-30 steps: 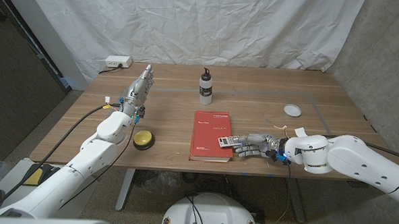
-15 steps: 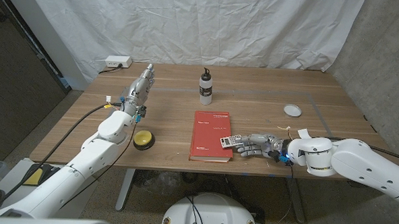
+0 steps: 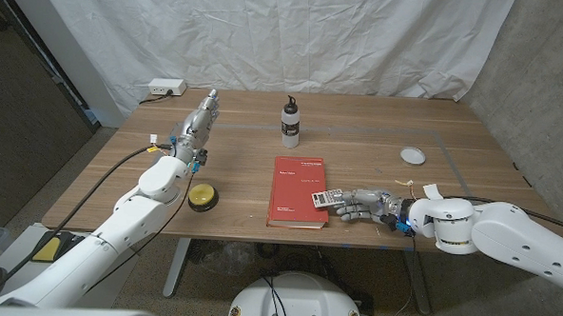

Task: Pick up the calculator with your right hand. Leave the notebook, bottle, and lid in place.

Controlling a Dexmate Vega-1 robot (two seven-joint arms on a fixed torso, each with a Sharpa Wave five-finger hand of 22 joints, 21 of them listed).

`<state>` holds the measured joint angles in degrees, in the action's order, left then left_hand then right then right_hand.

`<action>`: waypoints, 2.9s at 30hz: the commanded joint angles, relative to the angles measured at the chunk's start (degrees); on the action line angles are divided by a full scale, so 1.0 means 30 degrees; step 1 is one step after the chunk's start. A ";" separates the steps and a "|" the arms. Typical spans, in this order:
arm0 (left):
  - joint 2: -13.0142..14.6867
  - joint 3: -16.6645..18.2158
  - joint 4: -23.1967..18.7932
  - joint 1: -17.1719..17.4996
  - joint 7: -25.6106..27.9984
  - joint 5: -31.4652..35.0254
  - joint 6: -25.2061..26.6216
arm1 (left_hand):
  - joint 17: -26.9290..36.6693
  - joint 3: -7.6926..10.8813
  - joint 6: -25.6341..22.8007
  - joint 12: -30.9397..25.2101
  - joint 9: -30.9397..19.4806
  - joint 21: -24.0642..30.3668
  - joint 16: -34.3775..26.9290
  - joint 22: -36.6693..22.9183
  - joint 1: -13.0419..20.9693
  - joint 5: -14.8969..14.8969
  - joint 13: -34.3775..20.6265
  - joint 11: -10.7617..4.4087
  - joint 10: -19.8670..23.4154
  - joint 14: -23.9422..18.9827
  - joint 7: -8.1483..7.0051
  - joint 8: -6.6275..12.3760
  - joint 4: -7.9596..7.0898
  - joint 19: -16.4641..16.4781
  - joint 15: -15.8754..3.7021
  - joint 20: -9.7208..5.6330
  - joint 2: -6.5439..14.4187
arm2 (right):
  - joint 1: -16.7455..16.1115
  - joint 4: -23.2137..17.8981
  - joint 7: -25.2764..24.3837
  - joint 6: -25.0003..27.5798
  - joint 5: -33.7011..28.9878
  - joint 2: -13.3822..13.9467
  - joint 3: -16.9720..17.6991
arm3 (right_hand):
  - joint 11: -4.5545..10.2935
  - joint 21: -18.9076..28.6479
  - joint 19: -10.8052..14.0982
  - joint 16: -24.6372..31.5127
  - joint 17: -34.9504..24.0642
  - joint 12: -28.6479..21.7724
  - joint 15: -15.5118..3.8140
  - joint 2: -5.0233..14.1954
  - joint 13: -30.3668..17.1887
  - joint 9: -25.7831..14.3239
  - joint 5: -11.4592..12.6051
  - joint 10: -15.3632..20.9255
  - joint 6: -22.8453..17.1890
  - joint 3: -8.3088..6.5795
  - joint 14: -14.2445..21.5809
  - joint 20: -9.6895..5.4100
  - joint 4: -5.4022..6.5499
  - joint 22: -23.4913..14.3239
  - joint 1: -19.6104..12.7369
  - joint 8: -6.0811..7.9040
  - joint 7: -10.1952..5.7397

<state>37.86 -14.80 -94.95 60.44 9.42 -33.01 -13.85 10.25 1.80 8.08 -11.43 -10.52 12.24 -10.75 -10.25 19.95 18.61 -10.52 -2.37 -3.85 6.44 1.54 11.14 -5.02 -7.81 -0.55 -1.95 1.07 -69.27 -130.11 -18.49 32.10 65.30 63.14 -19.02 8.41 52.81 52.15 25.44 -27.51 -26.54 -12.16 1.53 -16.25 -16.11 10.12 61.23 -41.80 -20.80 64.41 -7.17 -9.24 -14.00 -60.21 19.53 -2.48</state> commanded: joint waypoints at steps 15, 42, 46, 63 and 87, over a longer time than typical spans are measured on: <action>0.0385 0.0359 -0.1036 0.0599 0.0317 0.0114 0.0451 | 0.0093 -0.0155 0.0049 -0.0046 -0.0077 -0.0117 -0.0004 -0.0107 0.0147 -0.0017 -0.0051 0.0124 -0.0125 0.0036 0.0003 0.0029 -0.0065 0.0073 0.0089 -0.0469 0.0116 | -0.0695 -0.0645 0.0050 -0.1222 -0.0852 0.0267 0.0711 | 0.0378 0.0486 -0.0093 0.0158 -0.0171 -0.0025 -0.0239 0.0503 -0.0182 -0.0261 0.0010 0.0511 -0.0215 -0.0071 0.0342 -0.1847 -0.0014 -0.0136 -0.0868 0.0117 -0.0050; 0.0764 0.0866 -0.1696 0.1155 0.0555 0.0156 0.0675 | 0.0092 -0.0244 0.0011 -0.0048 -0.0077 -0.0121 -0.0010 -0.0107 0.0190 -0.0029 -0.0051 0.0136 -0.0126 0.0025 -0.0013 0.0043 -0.0064 0.0084 0.0085 -0.0481 0.0158 | -0.0350 -0.1782 0.0444 -0.1798 -0.1905 0.0300 0.1536 | 0.0353 0.0914 -0.0275 0.0171 -0.0322 0.0031 -0.0223 0.0651 -0.0322 -0.0481 -0.0010 0.0516 -0.0233 -0.0016 0.0463 -0.1856 0.0101 -0.0230 -0.1064 0.0129 0.0007; 0.0872 0.0930 -0.1756 0.1163 0.0512 0.0126 0.0793 | 0.0092 -0.0261 0.0033 -0.0047 -0.0077 -0.0122 -0.0007 -0.0107 0.0197 -0.0031 -0.0052 0.0139 -0.0127 0.0031 -0.0022 0.0035 -0.0064 0.0085 0.0084 -0.0484 0.0167 | -0.0465 -0.1862 0.0446 -0.2148 -0.2285 0.0233 0.1640 | 0.0353 0.0970 -0.0291 0.0170 -0.0340 0.0036 -0.0233 0.0665 -0.0339 -0.0508 -0.0016 0.0524 -0.0220 -0.0008 0.0474 -0.1856 0.0109 -0.0241 -0.1085 0.0124 0.0011; 0.1156 0.0937 -0.1785 0.0892 0.0179 -0.0059 0.1318 | 0.0092 -0.0323 0.0027 -0.0055 -0.0077 -0.0126 -0.0009 -0.0107 0.0221 -0.0037 -0.0051 0.0097 -0.0108 0.0027 -0.0017 0.0037 -0.0064 0.0089 0.0082 -0.0486 0.0189 | -0.0946 -0.2363 0.0097 -0.3005 -0.3669 -0.0067 0.2232 | 0.0321 0.1236 -0.0364 0.0166 -0.0424 0.0057 -0.0238 0.0718 -0.0415 -0.0632 -0.0037 0.0581 -0.0271 0.0060 0.0522 -0.1855 0.0175 -0.0278 -0.1112 0.0139 -0.0038; 0.0917 0.0427 -0.1239 0.0223 -0.0280 -0.0176 0.1481 | 0.0093 -0.0394 0.0053 -0.0041 -0.0077 -0.0131 -0.0003 -0.0107 0.0253 -0.0044 -0.0051 0.0110 -0.0146 0.0043 -0.0016 0.0026 -0.0065 0.0086 0.0073 -0.0519 0.0222 | -0.0592 -0.3089 0.0133 -0.1945 -0.3284 0.0061 0.3470 | 0.0360 0.1580 -0.0436 0.0189 -0.0539 0.0076 -0.0239 0.0770 -0.0515 -0.0785 -0.0051 0.0681 -0.0383 0.0124 0.0642 -0.1862 0.0190 -0.0309 -0.1215 0.0167 -0.0023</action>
<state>41.51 -12.47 -100.34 62.30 9.68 -33.23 -8.87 10.25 0.87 8.08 -11.43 -10.52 11.86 -10.75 -10.25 20.25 18.61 -10.52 -2.37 -3.85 6.44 1.54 11.14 -5.20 -7.81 -0.55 -1.95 1.37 -70.92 -137.49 -17.23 23.89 54.04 62.41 -11.16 8.19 57.02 51.18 25.67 -28.83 -26.17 -12.49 1.16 -17.45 -18.23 9.68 61.63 -42.59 -20.30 65.56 -6.85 -8.91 -14.78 -60.59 19.61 -2.66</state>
